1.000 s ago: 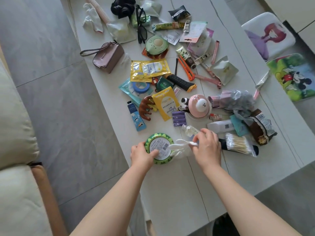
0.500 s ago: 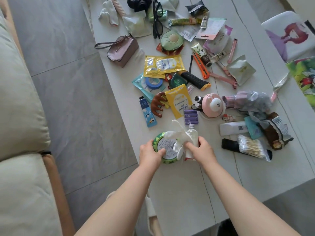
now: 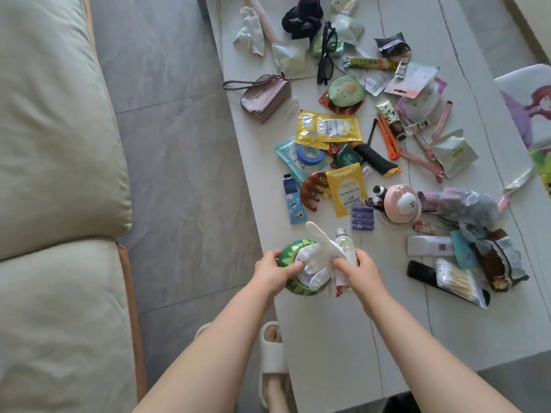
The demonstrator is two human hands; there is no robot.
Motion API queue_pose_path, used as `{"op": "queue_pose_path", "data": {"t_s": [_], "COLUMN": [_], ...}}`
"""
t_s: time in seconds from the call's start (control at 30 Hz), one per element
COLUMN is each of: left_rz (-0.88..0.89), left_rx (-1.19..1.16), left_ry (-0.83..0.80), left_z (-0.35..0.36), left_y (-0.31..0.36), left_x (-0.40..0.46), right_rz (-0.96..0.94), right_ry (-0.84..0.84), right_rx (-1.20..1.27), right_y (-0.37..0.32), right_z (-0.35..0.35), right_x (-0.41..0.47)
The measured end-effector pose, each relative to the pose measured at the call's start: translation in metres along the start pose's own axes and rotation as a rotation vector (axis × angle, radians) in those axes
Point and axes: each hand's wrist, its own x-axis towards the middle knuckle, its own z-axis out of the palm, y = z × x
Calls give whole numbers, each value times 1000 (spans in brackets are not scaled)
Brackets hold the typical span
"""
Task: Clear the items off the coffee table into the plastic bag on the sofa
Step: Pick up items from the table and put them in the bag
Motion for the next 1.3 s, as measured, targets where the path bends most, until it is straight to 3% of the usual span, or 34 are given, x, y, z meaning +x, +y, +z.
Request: {"op": "queue_pose_path", "data": {"t_s": [0.33,0.73,1.0,1.2,1.3], "left_rz": [94,132,110,15,-47], "left_rx": [-367,-731,-787,-836,-792], "left_ry": [207,487,715,768,828], "left_z": [-118,-310,-429,-491,-508], "left_y": [28,-34,-94,-138,-157], "left_x": [-86,-199,-247,-240,-229], "right_rz": [-82,-247,-318,-413,-546], "right_ry": [-164,-473,-659,-656,-651], "right_rx": [66,-235,-413,-597,-758], "right_y": [-97,-173,-190,-178,-166], "right_z": [53,225,365,467,507], "right_x": [-73,-192,-275,-320,-332]}}
